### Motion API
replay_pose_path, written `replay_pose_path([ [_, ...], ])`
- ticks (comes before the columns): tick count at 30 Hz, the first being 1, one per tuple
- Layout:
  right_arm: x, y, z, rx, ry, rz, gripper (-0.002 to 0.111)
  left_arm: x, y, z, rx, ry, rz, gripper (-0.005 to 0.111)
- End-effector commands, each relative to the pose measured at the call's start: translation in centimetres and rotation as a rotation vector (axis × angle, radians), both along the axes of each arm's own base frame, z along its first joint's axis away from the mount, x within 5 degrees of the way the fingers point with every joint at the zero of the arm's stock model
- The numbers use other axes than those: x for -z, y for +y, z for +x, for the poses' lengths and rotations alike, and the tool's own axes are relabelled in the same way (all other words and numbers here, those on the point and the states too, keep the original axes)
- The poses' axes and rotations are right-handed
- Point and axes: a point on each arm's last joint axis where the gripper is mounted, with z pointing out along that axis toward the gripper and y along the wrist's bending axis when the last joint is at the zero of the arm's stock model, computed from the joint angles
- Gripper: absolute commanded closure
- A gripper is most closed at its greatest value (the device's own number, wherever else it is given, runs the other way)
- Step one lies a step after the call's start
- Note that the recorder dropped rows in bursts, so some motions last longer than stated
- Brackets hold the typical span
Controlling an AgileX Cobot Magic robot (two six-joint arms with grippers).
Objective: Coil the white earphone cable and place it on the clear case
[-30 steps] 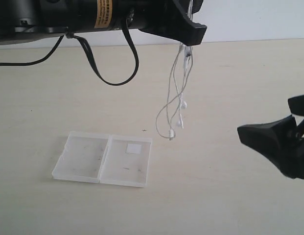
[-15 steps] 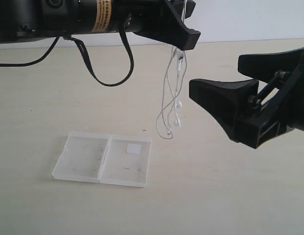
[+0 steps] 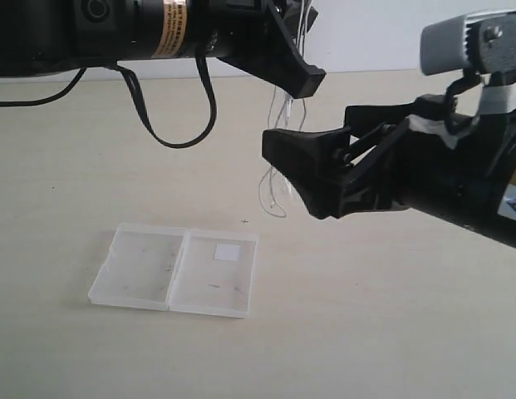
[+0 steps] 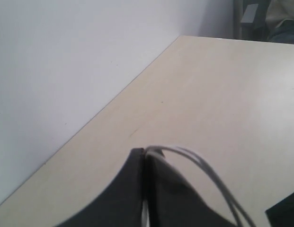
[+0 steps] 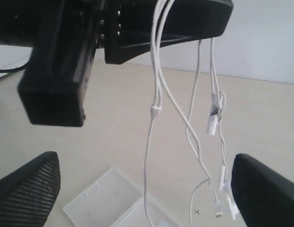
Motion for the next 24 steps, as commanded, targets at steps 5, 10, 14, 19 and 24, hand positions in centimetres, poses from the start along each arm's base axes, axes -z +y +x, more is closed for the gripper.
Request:
replay_pose_path([
  [5,2.0,0.7,2.2,0.085,-0.107,-0.071,0.015,-0.8,-0.2,-0.3,0.017,-0.012,-0.024,0.107],
  [10,3.6,0.6,3.0,0.134,-0.082,-0.149,0.015,-0.8,-0.2,-0.3,0.021,-0.012,-0.025,0.107],
  [14,4.4,1.0,3.3,0.121,-0.093,-0.173,0.015,-0.8,-0.2,-0.4,0.027,-0.012,-0.028,0.107],
  [19,4.9,1.3,4.0,0.136,-0.156,-0.171,0.015,-0.9,-0.5,-0.5,0.057,-0.012,-0.042,0.107],
  [24,5.8,1.5,4.3,0.139,-0.171,-0.2,0.015,-0.9,-0.5,-0.6,0.059,-0.012,-0.043,0.107],
])
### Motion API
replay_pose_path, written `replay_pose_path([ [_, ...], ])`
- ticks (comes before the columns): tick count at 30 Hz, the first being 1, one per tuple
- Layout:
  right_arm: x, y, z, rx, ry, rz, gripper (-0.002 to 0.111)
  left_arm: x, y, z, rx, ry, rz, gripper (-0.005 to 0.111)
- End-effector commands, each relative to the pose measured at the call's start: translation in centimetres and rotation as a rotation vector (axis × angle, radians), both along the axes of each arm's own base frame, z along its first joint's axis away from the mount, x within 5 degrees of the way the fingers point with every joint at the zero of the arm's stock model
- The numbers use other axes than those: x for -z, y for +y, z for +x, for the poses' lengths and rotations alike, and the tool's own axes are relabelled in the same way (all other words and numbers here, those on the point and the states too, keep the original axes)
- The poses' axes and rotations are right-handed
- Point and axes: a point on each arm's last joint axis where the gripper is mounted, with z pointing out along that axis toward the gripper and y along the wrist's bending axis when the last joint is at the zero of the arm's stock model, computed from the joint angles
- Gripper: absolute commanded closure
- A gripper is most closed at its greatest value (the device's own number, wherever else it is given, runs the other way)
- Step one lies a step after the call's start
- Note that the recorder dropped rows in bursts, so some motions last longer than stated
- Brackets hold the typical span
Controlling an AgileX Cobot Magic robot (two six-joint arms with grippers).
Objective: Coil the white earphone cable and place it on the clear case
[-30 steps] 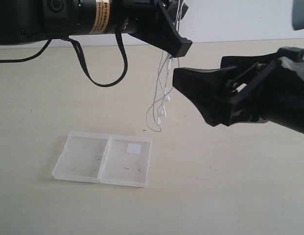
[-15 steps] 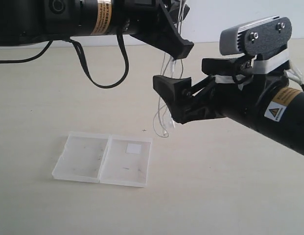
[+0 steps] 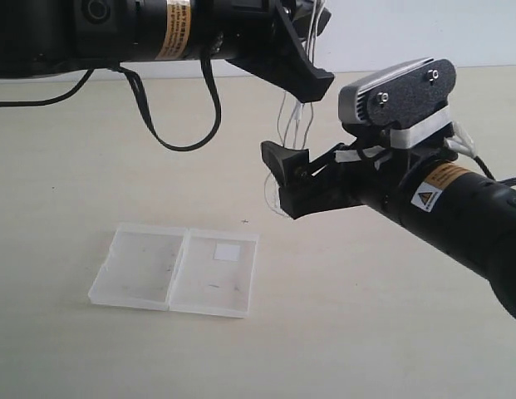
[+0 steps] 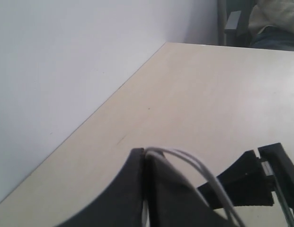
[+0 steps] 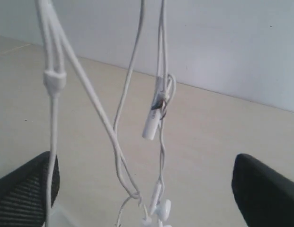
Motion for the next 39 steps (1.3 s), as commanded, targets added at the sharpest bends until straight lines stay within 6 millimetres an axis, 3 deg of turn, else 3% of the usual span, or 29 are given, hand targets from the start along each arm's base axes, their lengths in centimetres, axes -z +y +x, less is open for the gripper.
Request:
replay_pose_path([
  [1,0.4,0.1,0.2,0.001,-0.029,-0.013,0.015,-0.7,-0.1,-0.3,0.008,-0.008,-0.024,0.107],
  [6,0.4,0.1,0.1,0.032,0.047,0.105,0.015,-0.7,-0.1,-0.3,0.008,-0.008,-0.024,0.107],
  [15,0.4,-0.1,0.3,0.071,0.064,0.136,0.015,-0.8,-0.1,-0.3,0.012,-0.008,-0.026,0.107],
  [39,-0.5,-0.1,0.5,0.027,-0.145,0.005,0.015,-0.8,-0.1,-0.3,0.012,-0.01,-0.024,0.107],
])
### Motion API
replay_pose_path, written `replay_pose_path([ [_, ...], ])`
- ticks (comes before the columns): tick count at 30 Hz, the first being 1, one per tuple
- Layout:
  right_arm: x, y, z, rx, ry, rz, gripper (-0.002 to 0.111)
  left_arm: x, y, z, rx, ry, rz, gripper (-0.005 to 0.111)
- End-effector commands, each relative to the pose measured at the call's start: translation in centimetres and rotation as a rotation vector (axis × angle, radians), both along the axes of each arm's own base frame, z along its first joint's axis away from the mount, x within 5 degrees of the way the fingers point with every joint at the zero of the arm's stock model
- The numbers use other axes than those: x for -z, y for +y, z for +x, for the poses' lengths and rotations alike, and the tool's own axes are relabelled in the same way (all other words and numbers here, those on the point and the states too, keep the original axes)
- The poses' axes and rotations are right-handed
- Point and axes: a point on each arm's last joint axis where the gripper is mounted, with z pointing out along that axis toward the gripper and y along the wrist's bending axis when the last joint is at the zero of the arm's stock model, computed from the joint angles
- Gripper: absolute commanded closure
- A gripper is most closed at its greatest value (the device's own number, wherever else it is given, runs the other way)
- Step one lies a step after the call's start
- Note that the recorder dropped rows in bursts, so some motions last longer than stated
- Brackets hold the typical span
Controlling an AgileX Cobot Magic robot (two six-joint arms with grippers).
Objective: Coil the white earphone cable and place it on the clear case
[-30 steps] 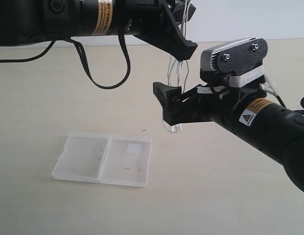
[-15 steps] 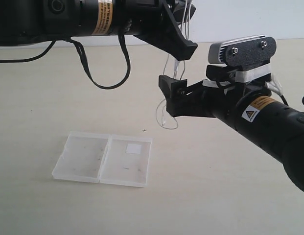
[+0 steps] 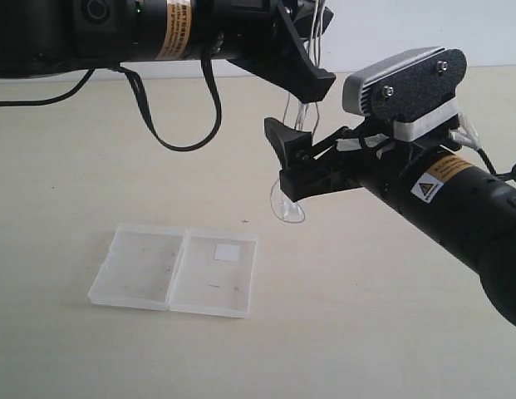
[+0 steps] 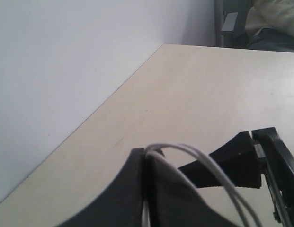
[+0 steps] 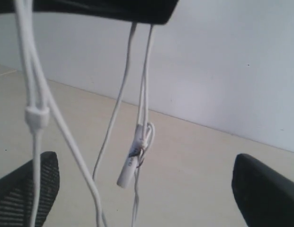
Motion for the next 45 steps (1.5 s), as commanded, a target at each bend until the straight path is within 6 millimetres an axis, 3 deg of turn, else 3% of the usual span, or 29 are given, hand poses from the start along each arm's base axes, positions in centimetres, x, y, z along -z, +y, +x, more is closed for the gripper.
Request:
replay_pose_path([
  [1,0.3,0.1,0.0,-0.009,-0.016,-0.018,0.015,-0.7,-0.1,-0.2,0.005,-0.01,-0.021,0.107],
  [8,1.6,1.0,0.9,-0.014,0.012,-0.059,0.015,-0.7,-0.1,-0.2,0.005,-0.01,-0.021,0.107],
  [22,1.2,1.6,1.6,-0.015,-0.003,-0.056,0.018,-0.7,-0.1,-0.2,0.006,-0.011,-0.019,0.107],
  [26,1.4,1.6,1.5,-0.018,0.02,-0.07,0.026,-0.7,-0.1,-0.2,0.006,-0.012,-0.018,0.107],
  [35,1.6,1.6,1.5,-0.014,0.059,-0.045,0.056,-0.7,-0.1,-0.2,0.006,-0.012,-0.018,0.107],
  [43,1.5,1.6,1.4,-0.021,0.053,-0.045,0.069,-0.7,-0.1,-0.2,0.006,-0.012,-0.018,0.107],
  [45,1.5,1.6,1.4,-0.021,0.05,-0.044,0.079,-0.7,-0.1,-0.2,0.006,-0.012,-0.018,0.107],
])
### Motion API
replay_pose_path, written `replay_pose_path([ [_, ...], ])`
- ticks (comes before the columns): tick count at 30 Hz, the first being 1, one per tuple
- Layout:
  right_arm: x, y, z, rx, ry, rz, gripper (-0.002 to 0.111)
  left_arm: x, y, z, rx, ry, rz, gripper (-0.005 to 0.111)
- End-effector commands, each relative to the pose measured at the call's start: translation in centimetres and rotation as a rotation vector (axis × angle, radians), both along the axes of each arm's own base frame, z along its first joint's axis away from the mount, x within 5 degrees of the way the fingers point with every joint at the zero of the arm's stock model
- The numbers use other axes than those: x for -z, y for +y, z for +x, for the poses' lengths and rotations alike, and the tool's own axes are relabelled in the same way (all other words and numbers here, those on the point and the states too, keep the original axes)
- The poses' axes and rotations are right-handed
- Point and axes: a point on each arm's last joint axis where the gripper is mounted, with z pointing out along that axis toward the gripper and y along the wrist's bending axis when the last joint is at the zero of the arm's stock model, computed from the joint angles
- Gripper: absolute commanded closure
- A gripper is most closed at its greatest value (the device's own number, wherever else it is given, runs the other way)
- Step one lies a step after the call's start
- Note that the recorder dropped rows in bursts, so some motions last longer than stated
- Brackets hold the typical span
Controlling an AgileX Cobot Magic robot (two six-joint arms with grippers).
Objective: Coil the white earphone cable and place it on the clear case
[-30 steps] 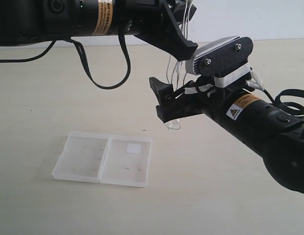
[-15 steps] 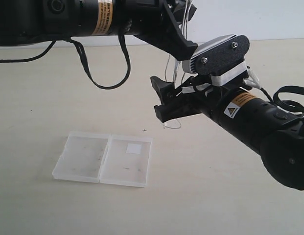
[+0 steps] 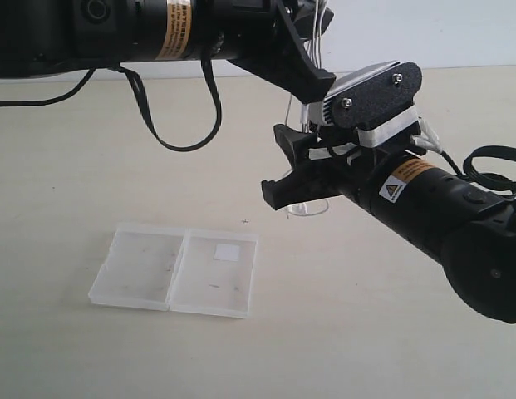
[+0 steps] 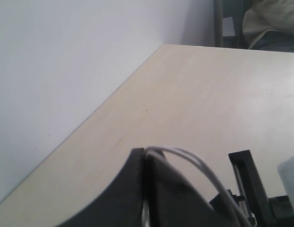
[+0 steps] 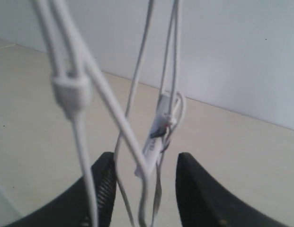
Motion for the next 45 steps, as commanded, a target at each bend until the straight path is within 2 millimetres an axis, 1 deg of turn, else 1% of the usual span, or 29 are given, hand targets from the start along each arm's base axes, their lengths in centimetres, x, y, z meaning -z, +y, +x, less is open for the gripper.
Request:
replay_pose_path([
  [1,-0.3,0.2,0.1,-0.009,-0.017,0.009,0.085,-0.7,-0.1,-0.2,0.004,-0.012,-0.017,0.107],
  [4,-0.3,0.2,0.1,-0.009,-0.017,0.009,0.101,-0.7,-0.1,-0.2,0.004,-0.012,-0.017,0.107],
  [6,-0.3,0.2,0.1,-0.009,-0.017,0.009,0.108,-0.7,-0.1,-0.2,0.004,-0.012,-0.017,0.107],
  [11,-0.8,0.2,0.0,-0.01,-0.025,0.018,0.108,-0.7,0.0,-0.1,-0.005,-0.012,-0.014,0.107],
  [17,-2.4,-0.3,-0.7,-0.012,0.013,0.054,0.108,-0.6,0.5,0.2,-0.057,-0.012,0.008,0.107],
  [23,-3.6,-1.0,-2.2,-0.064,0.122,0.001,0.108,0.7,0.3,0.8,-0.091,0.035,0.015,0.107],
  [27,-4.6,-1.7,-3.6,-0.096,0.193,-0.022,0.108,1.5,0.1,1.2,-0.109,0.07,0.012,0.107],
  [35,-7.2,-2.7,-5.7,-0.161,0.289,-0.055,0.108,1.7,0.1,1.3,-0.117,0.074,0.019,0.107],
  [40,-8.9,-2.7,-6.0,-0.194,0.299,-0.077,0.108,1.7,0.1,1.3,-0.115,0.076,0.017,0.107],
  [45,-9.6,-2.8,-5.8,-0.205,0.298,-0.132,0.108,1.5,0.2,1.2,-0.117,0.075,0.008,0.107],
])
